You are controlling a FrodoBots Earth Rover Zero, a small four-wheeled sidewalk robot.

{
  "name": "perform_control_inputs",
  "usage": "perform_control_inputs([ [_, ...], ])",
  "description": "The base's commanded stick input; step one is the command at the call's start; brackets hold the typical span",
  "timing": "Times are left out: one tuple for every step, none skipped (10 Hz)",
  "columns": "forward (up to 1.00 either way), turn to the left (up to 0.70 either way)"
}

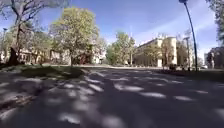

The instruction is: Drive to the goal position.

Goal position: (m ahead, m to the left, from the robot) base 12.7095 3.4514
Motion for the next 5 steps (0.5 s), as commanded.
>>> perform_control_inputs([
  [0.85,0.00],
  [0.85,0.00],
  [0.85,0.00],
  [0.85,0.00],
  [0.85,0.00],
])
